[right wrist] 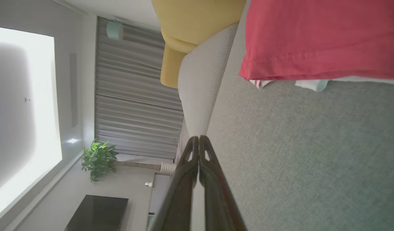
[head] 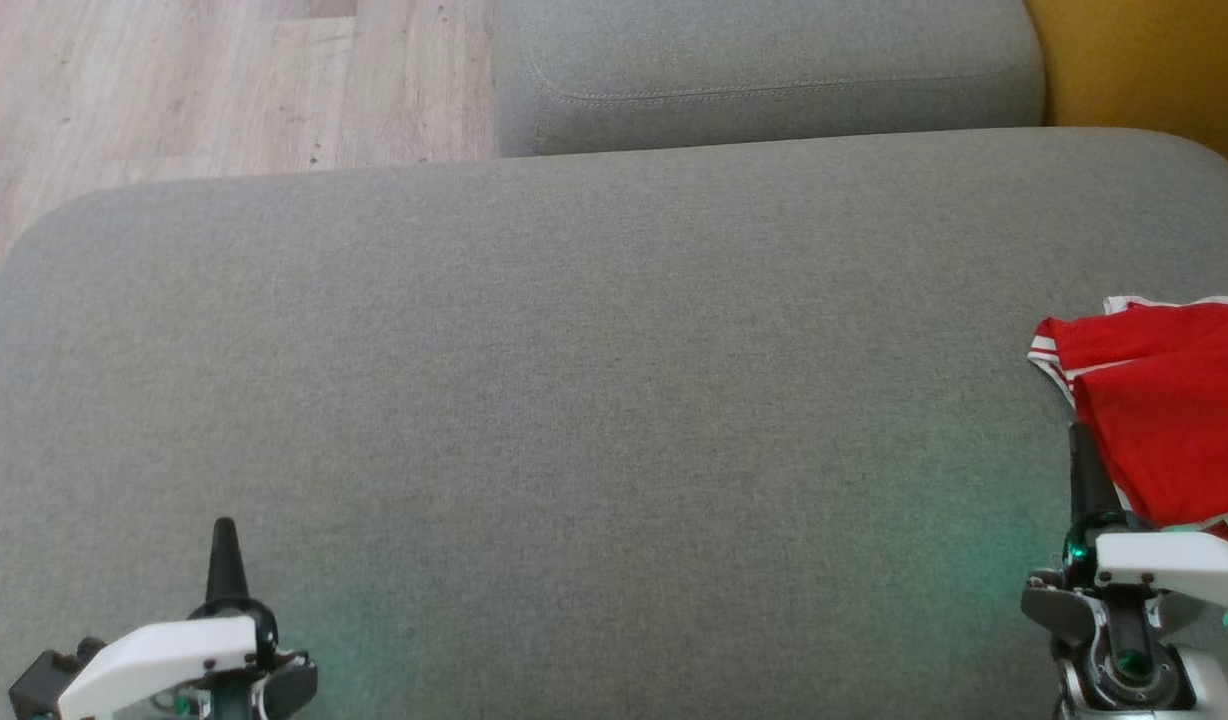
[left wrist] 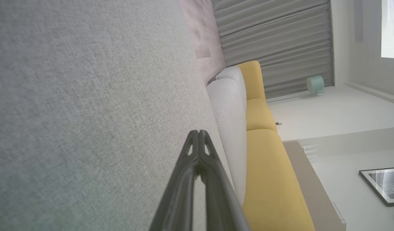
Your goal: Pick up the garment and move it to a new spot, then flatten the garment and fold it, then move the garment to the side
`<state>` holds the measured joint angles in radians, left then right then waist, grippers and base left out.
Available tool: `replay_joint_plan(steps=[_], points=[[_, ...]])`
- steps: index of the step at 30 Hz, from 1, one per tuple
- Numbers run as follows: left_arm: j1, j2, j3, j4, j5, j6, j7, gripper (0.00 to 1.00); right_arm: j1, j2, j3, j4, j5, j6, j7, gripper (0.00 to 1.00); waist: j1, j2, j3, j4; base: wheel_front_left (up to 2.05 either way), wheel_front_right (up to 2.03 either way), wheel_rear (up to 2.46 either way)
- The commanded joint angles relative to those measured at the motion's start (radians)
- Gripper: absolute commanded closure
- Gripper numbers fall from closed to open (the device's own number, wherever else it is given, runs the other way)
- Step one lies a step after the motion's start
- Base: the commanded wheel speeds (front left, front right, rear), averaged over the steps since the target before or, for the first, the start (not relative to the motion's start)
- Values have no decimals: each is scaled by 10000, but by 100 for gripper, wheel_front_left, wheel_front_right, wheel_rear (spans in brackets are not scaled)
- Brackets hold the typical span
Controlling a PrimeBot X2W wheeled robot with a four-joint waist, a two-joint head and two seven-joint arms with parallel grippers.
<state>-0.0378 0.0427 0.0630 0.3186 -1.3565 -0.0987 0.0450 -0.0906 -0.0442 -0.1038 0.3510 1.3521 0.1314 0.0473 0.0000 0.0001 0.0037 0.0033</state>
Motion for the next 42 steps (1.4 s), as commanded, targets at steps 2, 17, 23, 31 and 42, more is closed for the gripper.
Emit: replay_joint_plan(steps=[2,17,23,31,42], points=[[-535,66,321,-375,-300,-112,106,100,-222,-52,138,-471,322,-6,95,100,0,-1,0,-2,0,0,0],[-664,73,463,-648,-2007,-272,548,100,-185,-58,-45,-925,2044,-7,529,100,0,-1,-4,-26,0,0,0],[-703,75,506,-731,-2523,-320,681,100,-174,-60,-100,-1062,2564,-7,660,100,0,-1,-6,-33,0,0,0],[-703,75,506,-731,-2523,-320,681,100,-174,-60,-100,-1062,2565,-7,660,100,0,-1,-6,-33,0,0,0],[-703,75,506,-732,-2523,-320,681,100,-174,-60,-100,-1062,2565,-7,660,100,0,-1,-6,-33,0,0,0]])
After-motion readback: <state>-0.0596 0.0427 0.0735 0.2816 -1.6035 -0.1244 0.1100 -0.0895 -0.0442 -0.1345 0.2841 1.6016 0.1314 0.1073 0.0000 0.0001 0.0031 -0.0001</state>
